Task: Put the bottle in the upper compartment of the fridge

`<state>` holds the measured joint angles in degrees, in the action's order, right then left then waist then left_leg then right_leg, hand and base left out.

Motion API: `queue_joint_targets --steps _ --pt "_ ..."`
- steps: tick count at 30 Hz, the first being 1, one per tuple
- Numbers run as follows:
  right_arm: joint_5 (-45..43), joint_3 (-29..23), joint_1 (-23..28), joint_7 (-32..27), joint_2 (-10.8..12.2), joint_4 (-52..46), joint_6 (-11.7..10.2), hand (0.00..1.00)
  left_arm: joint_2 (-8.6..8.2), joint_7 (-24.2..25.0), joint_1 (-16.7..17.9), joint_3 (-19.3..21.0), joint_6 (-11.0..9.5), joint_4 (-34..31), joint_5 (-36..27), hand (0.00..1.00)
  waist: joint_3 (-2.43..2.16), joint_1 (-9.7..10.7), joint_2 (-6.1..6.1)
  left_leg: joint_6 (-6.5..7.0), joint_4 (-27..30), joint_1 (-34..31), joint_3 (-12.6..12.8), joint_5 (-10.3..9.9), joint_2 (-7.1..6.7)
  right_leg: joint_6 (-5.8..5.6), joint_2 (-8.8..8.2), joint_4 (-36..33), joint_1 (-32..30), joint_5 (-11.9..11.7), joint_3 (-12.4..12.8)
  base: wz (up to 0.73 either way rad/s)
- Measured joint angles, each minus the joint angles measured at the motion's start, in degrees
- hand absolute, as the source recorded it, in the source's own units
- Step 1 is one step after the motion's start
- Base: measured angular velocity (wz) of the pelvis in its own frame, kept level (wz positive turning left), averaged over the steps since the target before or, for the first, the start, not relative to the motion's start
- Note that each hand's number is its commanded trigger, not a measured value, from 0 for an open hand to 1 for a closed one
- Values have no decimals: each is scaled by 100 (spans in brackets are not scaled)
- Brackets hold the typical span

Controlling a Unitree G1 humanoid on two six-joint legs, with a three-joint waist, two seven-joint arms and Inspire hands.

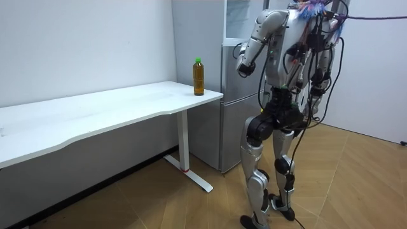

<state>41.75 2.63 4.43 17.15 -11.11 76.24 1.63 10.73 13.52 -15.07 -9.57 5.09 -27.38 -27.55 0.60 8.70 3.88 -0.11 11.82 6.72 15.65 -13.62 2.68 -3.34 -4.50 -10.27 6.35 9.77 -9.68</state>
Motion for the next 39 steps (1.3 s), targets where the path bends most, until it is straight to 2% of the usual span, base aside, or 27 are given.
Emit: queue_joint_targets --steps 2,4,7,9,10,11,13,15,16,22,25,29,31,33,35,36,37,39 --pt "-29 -11 63 1 17 -37 -61 0 9 -99 131 359 -85 -249 6 0 -8 -40 -10 0 0 -2 -102 0 -16 -4 -11 49 76 3 -104 24" --pt "-171 -169 153 -2 45 -69 -116 0 4 -208 377 731 -359 -528 42 0 -12 -246 -22 -2 20 0 -161 1 -21 -7 -12 53 56 8 -147 11" --pt "-247 -182 203 -5 62 -65 -181 0 -3 -344 694 1190 -492 -753 195 0 -34 -467 -88 -2 89 -25 -237 1 -33 -6 -28 53 116 56 -236 17" --pt "-386 -248 275 4 89 -66 -255 0 -27 -445 749 1559 -571 -812 331 0 -49 -602 -116 -2 102 -21 -303 1 -36 -4 -31 60 161 61 -306 20" --pt "-409 -307 337 6 113 -69 -304 0 -45 -582 785 1795 -668 -829 348 0 -61 -721 -121 -2 104 -15 -326 1 -37 -2 -32 71 190 65 -330 13" --pt "-408 -349 360 10 126 -68 -322 0 -61 -646 833 1906 -727 -853 347 0 -65 -755 -120 -2 106 -19 -333 1 -37 -2 -33 75 201 66 -340 11" --pt "-410 -470 445 11 166 -69 -362 0 -81 -920 1182 2408 -994 -942 348 0 -73 -811 -106 -2 109 -11 -411 1 -51 -6 -44 100 278 68 -422 17" --pt "-432 -594 489 7 195 -67 -374 0 -81 -1149 1344 2666 -1076 -940 376 0 -73 -903 -106 -4 109 -22 -495 2 -60 -6 -46 111 300 69 -479 16" --pt "-423 -633 523 3 223 -60 -431 0 -82 -1272 1454 2857 -1096 -940 478 0 -89 -983 -79 -9 109 -20 -504 5 -58 -6 -41 114 304 68 -487 8" --pt "-386 -733 675 9 237 -77 -457 0 -90 -1876 1802 3579 -1180 -925 453 0 -73 -1149 -95 -10 105 -23 -659 5 -79 -10 -49 142 362 71 -627 11" --pt "-386 -804 821 23 235 -213 -399 0 -141 -2021 2048 3726 -1228 -792 466 0 -75 -1291 -91 -11 92 -28 -671 5 -82 -10 -51 140 365 85 -637 2" --pt "-382 -896 935 0 239 -330 -394 0 -199 -2279 2460 3763 -1227 -370 476 0 -78 -1356 -78 -11 102 -74 -718 4 -94 -13 -62 148 359 89 -693 6" --pt "-396 -951 954 -72 237 -327 -391 0 -323 -2417 2804 3759 -1224 45 462 0 -93 -1344 -67 -10 106 -100 -778 5 -114 -19 -79 152 366 93 -773 12" --pt "-379 -960 964 -102 231 -328 -341 0 -409 -2547 3008 3728 -1205 371 460 0 -88 -1333 -74 -10 114 -114 -811 5 -124 -21 -84 160 377 95 -807 12" --pt "-357 -961 966 -109 208 -330 -278 0 -427 -2686 3186 3643 -1188 748 463 0 -89 -1352 -88 -9 114 -113 -831 5 -132 -34 -93 156 398 102 -829 8" --pt "-360 -961 966 -110 204 -337 -271 0 -500 -2755 3329 3621 -1147 923 465 0 -87 -1351 -99 -8 107 -108 -832 4 -137 -45 -99 154 401 109 -828 0" --pt "-373 -967 969 -110 211 -337 -245 0 -575 -2833 3412 3617 -1137 1110 462 0 -77 -1345 -114 -8 98 -109 -834 4 -139 -47 -100 154 401 110 -826 0" --pt "-375 -1075 1001 -110 246 -363 -184 0 -606 -2930 3462 3630 -1138 1510 458 0 -65 -1350 -140 -8 104 -109 -863 4 -139 -47 -98 157 462 111 -853 7"
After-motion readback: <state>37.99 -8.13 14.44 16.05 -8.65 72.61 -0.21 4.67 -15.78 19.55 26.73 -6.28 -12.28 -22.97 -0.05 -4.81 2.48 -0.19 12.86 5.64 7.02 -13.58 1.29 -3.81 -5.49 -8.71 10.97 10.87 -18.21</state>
